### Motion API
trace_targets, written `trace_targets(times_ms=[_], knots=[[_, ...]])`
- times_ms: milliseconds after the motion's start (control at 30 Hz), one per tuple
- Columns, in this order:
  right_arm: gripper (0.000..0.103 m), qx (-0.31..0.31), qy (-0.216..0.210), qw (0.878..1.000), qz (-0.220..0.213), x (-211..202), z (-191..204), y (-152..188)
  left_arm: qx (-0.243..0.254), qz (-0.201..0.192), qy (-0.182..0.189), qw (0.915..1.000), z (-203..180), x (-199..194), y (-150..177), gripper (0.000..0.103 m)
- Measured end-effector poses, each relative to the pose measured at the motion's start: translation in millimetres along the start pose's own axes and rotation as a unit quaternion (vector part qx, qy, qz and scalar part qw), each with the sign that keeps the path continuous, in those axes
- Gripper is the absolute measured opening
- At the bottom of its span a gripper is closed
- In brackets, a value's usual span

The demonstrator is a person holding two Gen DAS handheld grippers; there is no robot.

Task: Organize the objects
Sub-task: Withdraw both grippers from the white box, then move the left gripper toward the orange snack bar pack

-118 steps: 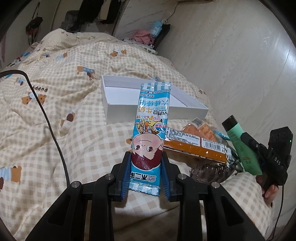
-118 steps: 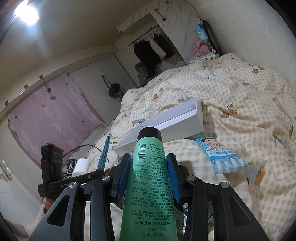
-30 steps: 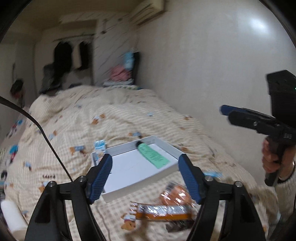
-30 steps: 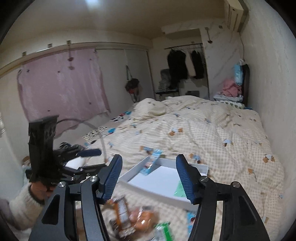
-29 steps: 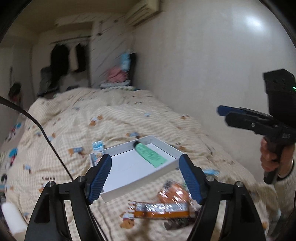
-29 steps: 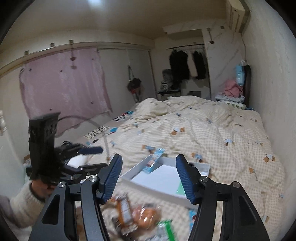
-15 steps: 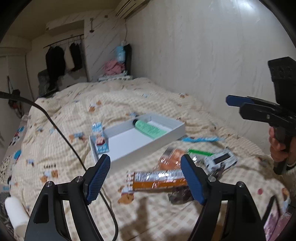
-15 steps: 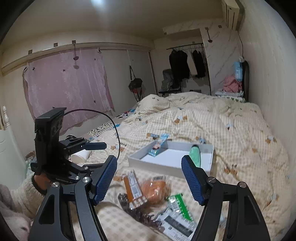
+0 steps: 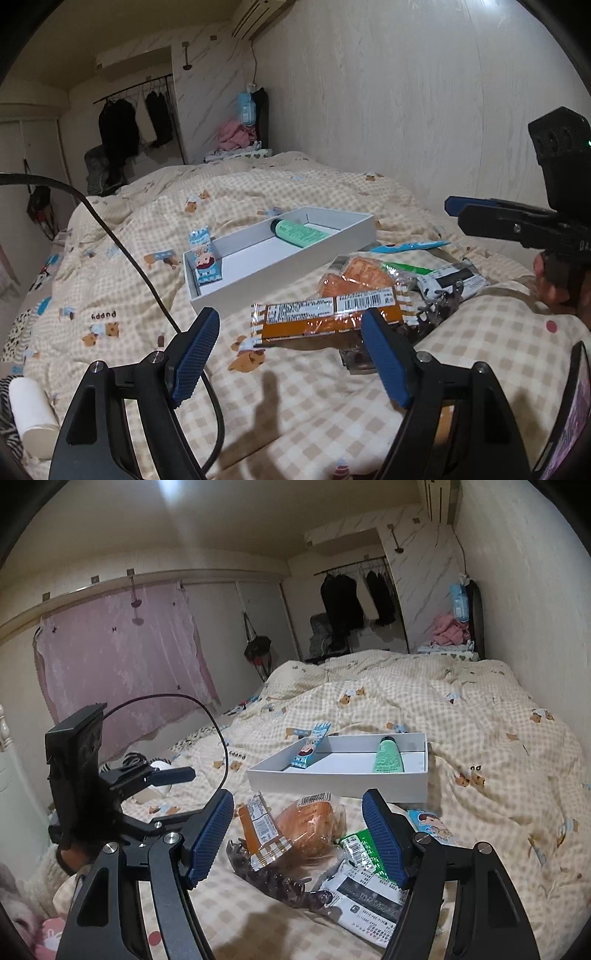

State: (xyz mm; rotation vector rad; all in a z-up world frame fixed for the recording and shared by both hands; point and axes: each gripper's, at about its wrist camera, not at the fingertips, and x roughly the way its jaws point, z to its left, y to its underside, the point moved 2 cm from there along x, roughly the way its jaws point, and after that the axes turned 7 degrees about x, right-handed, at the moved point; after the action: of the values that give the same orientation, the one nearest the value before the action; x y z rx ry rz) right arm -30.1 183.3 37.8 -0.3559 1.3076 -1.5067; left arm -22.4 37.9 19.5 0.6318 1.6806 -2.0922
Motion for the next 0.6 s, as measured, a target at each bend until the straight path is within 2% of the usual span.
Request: trace_targets(times_ms=[233,300,600], knots=[[0.074,0.028,0.013,1.0,-0.002,1.5,-11.2,13.0,-0.042,0.023,0.014,0.9988,11.8,13.4,10.1,0.083],[0.085,0.034,0.008,0.999,-0.005,-0.6,-12.7,13.3,-0.05,0.028,0.015,0.9982,14.3,16.1,12.5,0.083],[0.085,0.039,0.004,0.999,0.003,2.2,-11.7,13.2,-0.054,0.036,0.019,0.9977,11.7,19.6,14.4,0.083]])
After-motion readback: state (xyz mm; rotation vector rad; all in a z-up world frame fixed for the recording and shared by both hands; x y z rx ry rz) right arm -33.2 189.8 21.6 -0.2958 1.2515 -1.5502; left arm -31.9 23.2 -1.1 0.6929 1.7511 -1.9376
